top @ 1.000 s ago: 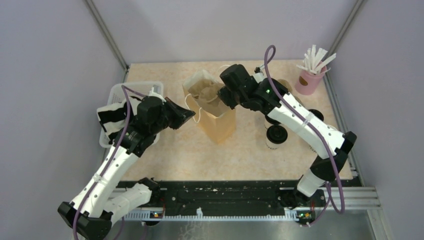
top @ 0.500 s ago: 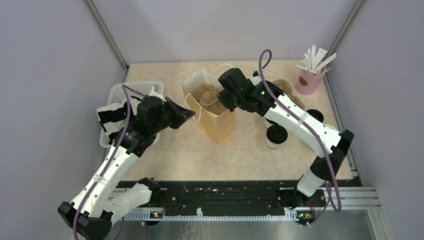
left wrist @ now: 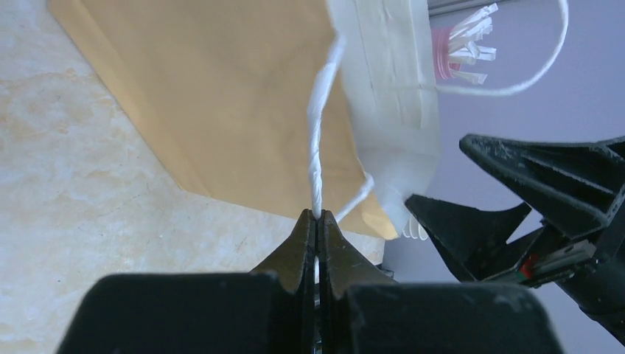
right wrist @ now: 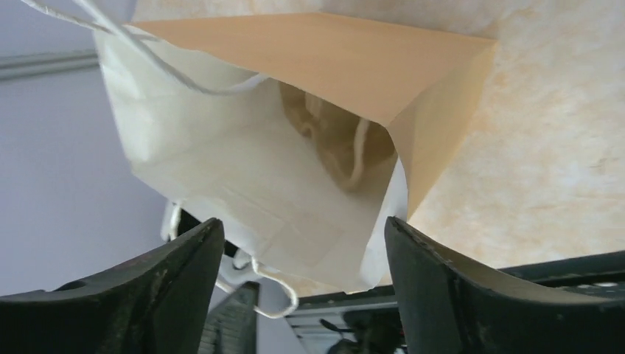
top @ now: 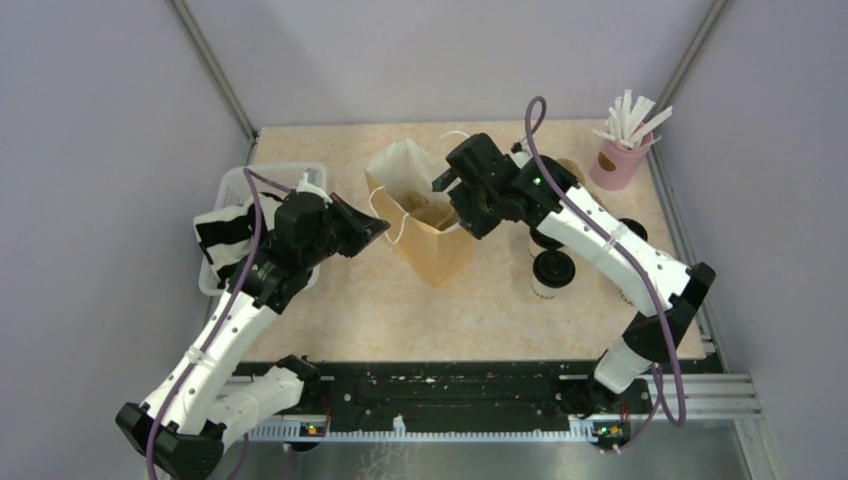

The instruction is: Pack the takeout coffee

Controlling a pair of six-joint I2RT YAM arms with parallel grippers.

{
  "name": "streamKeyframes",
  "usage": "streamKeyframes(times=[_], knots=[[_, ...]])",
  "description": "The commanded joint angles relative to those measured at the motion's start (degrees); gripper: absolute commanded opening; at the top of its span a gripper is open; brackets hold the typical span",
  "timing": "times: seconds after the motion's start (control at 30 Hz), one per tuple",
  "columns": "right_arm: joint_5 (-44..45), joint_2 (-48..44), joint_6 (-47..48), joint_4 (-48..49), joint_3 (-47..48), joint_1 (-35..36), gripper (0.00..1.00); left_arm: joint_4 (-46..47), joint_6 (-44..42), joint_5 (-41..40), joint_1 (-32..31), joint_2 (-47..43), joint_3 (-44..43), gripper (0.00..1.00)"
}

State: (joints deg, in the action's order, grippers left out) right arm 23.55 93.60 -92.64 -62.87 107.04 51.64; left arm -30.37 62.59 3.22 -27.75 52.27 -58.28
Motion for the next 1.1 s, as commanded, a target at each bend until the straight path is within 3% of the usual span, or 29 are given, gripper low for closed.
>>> streamKeyframes(times=[0.0,0.23,0.4,0.5,0.73,0.87,1.07], knots=[[-5.49,-8.42,10.39,-9.76,1.05,-1.09,0.84,1.96,-1.92,-2.15,0.20,0.12,-1.37,0.00],[-8.08,-18.42,21.89,-6.01,-3.26,-1.31,0.85,1.55,-2.14,-2.69,0.15,0.14,-1.32,0.00],[-12.07,-21.25,45.39,4.62,-4.71,-2.82,0.93,1.47,-4.75,-1.42,0.19,2.19,-3.84,0.00],[-16.22,-20.48,53.20,4.80,-4.93,-6.51,0.98,1.59,-6.55,0.12,0.21,2.76,-4.33,0.00],[-21.60,-17.45,70.04,-0.15,-4.78,-13.38,0.99,0.26,-15.26,-0.45,0.25,4.47,-8.53,0.07],[-28.38,-16.90,75.02,1.00,-6.15,-14.67,0.99,-2.23,-20.83,-0.51,0.27,7.43,-12.73,0.08],[-32.77,-17.25,74.11,3.38,-8.92,-16.58,0.99,-8.06,-30.16,0.42,1.11,15.85,-21.51,0.04]])
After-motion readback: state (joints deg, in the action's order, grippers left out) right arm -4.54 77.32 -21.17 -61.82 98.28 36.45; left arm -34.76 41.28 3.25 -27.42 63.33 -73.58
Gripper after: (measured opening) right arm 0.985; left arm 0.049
